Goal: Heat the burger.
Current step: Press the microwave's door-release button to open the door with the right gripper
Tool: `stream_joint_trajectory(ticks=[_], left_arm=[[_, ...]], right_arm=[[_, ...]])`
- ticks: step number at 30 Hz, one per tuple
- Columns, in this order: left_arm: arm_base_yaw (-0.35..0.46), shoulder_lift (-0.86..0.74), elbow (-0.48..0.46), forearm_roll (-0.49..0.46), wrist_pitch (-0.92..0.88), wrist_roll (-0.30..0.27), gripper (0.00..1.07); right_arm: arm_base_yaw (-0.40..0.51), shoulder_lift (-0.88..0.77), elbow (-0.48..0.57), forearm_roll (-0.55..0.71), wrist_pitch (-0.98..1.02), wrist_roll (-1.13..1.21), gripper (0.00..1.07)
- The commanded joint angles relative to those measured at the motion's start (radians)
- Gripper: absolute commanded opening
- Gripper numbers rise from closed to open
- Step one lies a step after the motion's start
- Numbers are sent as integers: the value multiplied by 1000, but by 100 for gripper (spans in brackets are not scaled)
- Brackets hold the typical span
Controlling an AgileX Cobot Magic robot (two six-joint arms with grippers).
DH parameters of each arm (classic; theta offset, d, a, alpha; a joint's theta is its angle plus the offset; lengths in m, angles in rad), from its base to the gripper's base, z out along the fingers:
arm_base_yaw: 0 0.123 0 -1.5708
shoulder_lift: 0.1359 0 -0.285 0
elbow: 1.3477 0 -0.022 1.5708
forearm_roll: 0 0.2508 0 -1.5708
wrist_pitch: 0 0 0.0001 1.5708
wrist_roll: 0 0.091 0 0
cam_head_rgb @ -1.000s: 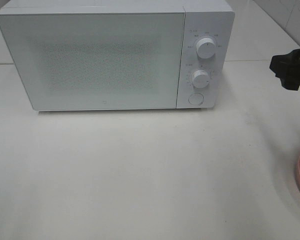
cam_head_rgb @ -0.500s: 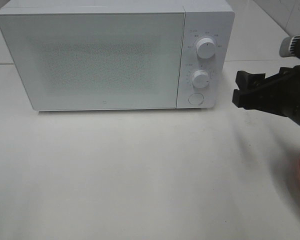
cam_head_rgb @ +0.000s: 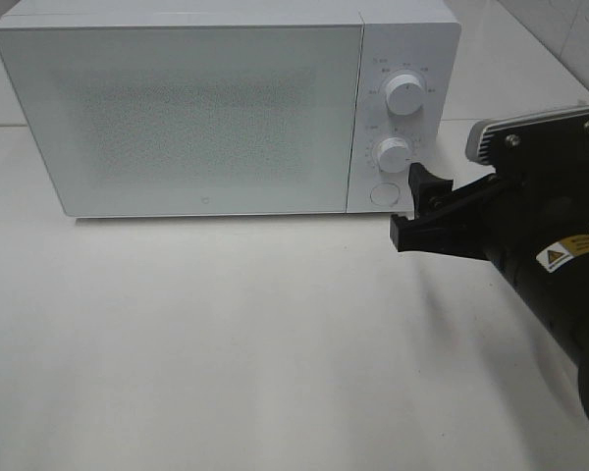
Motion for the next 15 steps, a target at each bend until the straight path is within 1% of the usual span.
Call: stream_joint_trajectory(ticks=[1,4,9,11,15], left_arm=[[2,-17,0,-5,2,-2,98],[2,-17,0,-5,2,-2,98],[2,-17,0,-5,2,-2,98],[2,-17,0,-5,2,-2,98],[2,-17,0,-5,2,-2,98]], right_arm=[[56,38,-1,63,-43,-15,75],[73,52,-13,76,-41,-14,75],[73,55,-17,72,-36,2,75],[73,55,-17,73,-37,31,75],[73,55,-17,73,-35,160,72]])
